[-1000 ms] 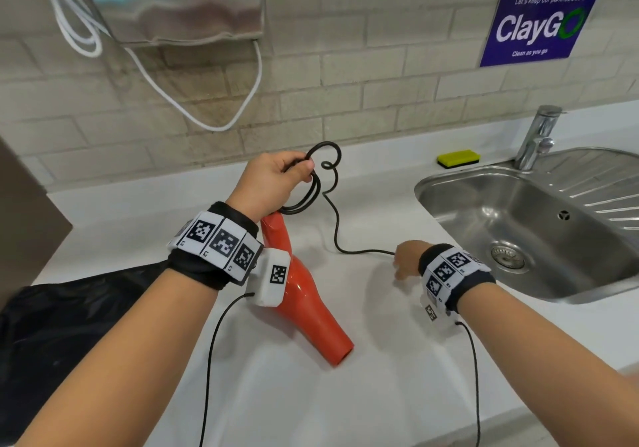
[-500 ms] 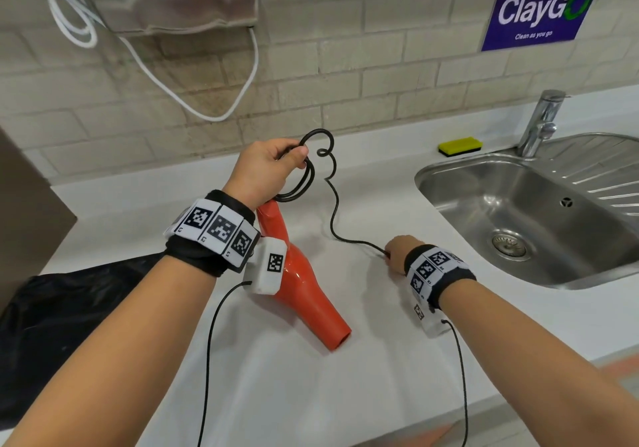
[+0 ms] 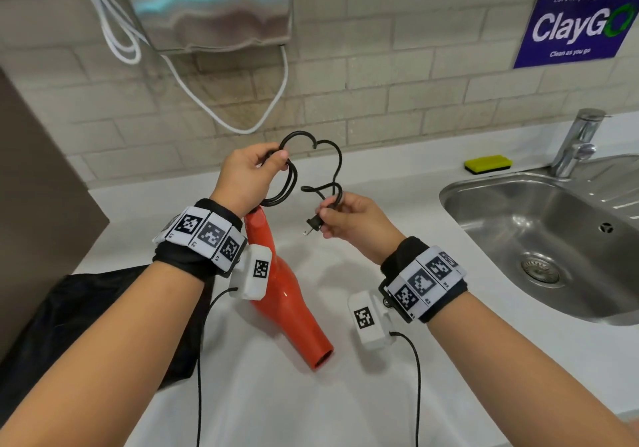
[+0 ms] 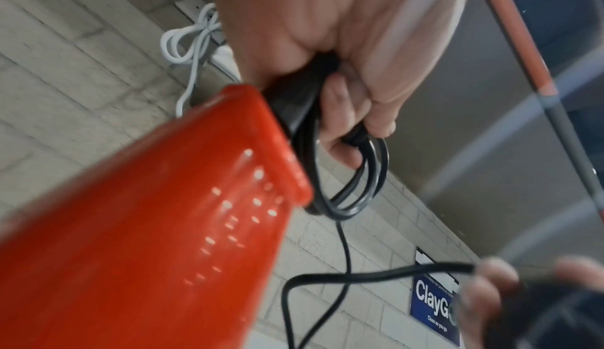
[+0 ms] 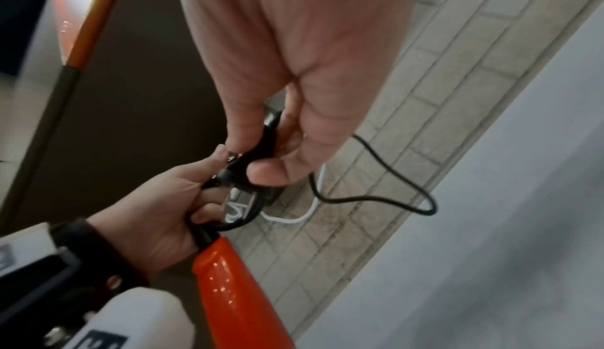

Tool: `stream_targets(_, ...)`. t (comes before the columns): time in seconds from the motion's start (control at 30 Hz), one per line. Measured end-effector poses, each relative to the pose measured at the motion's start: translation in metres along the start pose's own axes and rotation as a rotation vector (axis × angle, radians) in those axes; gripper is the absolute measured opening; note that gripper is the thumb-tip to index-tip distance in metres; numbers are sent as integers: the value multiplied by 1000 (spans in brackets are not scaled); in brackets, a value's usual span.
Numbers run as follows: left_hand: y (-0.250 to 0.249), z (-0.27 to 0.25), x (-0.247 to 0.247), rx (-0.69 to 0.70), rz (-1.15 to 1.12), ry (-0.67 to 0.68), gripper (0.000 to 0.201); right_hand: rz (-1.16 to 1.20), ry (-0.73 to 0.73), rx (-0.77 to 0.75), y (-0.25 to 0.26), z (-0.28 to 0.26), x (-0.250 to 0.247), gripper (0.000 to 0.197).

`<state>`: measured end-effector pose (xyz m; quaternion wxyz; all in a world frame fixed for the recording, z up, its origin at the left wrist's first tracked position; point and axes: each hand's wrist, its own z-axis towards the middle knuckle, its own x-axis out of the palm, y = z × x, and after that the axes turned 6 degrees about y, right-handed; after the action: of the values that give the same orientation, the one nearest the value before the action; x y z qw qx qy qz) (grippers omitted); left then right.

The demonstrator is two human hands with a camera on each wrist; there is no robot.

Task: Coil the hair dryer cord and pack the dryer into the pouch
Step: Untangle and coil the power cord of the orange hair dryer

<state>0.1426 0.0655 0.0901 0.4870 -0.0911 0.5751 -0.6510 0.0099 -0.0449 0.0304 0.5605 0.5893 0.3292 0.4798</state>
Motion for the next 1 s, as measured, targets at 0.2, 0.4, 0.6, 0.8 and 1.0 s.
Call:
stream_targets(0.2, 6, -2, -14, -23, -59, -49, 24, 143, -109, -156, -1, 18, 39, 22)
stream_targets(0.4, 2, -8, -13, -35, -167, -4, 25, 105, -295, -273, -4, 38, 70, 28)
stream_targets(0.6, 5, -13, -16, -8, -209, 82, 25, -259, -523, -411, -11, 52, 80, 29)
stream_targets(0.8, 2, -21, -22, 39, -245, 102, 30, -283, -489, -522, -13, 75, 86, 33)
stream_targets(1.0, 6, -18, -29, 32, -177, 163, 20, -419, -183, -414, -10, 85, 82, 40)
